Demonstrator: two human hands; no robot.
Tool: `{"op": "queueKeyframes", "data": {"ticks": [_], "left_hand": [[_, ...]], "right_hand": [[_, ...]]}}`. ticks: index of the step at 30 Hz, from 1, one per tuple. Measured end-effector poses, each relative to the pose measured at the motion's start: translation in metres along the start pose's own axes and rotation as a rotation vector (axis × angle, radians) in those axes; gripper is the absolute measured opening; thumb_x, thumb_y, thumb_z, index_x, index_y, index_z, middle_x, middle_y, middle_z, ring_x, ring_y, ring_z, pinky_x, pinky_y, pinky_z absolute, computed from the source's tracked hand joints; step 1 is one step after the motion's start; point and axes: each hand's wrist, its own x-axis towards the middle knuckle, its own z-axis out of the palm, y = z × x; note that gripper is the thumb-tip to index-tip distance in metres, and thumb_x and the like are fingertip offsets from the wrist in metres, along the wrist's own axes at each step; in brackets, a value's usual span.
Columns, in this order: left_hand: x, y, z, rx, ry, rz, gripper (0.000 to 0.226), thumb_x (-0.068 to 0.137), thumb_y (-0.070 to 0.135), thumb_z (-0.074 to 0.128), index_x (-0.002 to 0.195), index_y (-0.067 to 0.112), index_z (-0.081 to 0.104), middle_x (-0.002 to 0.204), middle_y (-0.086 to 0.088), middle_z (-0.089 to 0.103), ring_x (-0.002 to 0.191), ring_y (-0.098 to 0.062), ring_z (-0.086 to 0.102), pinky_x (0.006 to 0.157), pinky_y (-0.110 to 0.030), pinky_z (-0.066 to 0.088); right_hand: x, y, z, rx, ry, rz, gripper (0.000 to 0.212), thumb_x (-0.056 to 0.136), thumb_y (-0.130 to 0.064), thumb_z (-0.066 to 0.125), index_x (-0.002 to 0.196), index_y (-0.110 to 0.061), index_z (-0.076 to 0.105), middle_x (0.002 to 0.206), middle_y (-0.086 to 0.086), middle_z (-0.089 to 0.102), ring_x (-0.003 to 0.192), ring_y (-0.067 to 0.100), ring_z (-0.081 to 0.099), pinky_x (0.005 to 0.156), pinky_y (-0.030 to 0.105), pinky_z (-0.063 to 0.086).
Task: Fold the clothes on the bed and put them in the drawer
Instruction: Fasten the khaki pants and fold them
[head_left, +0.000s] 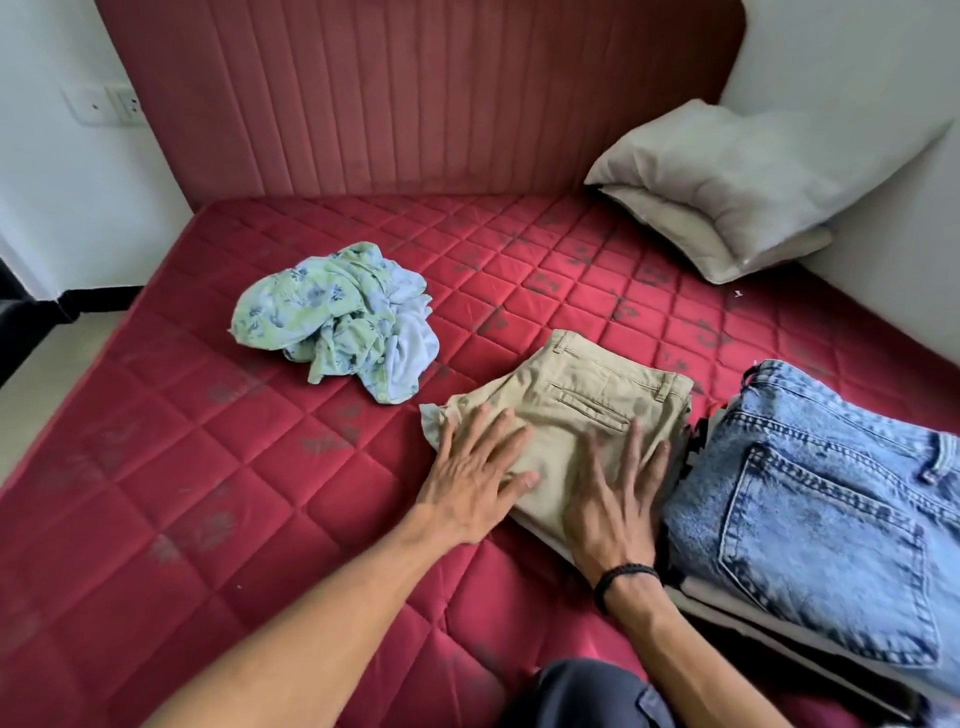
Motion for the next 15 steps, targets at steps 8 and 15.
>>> {"op": "queueKeyframes", "data": {"ticks": [8, 15], "left_hand": [[0.007, -0.040, -0.058, -0.098, -0.295, -0.315, 0.094, 0.086, 0.089, 0.023, 0.163, 0.040, 0.001, 0.172, 0.002, -0.011, 0.158, -0.028, -0.015, 0.122, -0.064, -0.008], [-0.056, -0.172, -0.068, -0.158, -0.268, -0.689, 0.066, 0.100, 0.058, 0.048, 0.156, 0.028, 0.031, 0.159, -0.003, 0.031, 0.146, -0.029, 0.029, 0.115, -0.051, 0.033]], "right_hand": [[0.026, -0.012, 0.012, -0.220, -0.162, 0.092, 0.061, 0.093, -0.043, 0.043, 0.147, -0.016, 0.052, 0.164, 0.028, 0.021, 0.152, 0.052, -0.005, 0.115, 0.077, 0.003], [0.087, -0.153, 0.040, 0.294, -0.261, -0.301, 0.051, 0.096, -0.042, 0.051, 0.142, -0.020, 0.053, 0.136, 0.013, 0.056, 0.124, 0.040, 0.054, 0.107, 0.050, 0.042]]}}
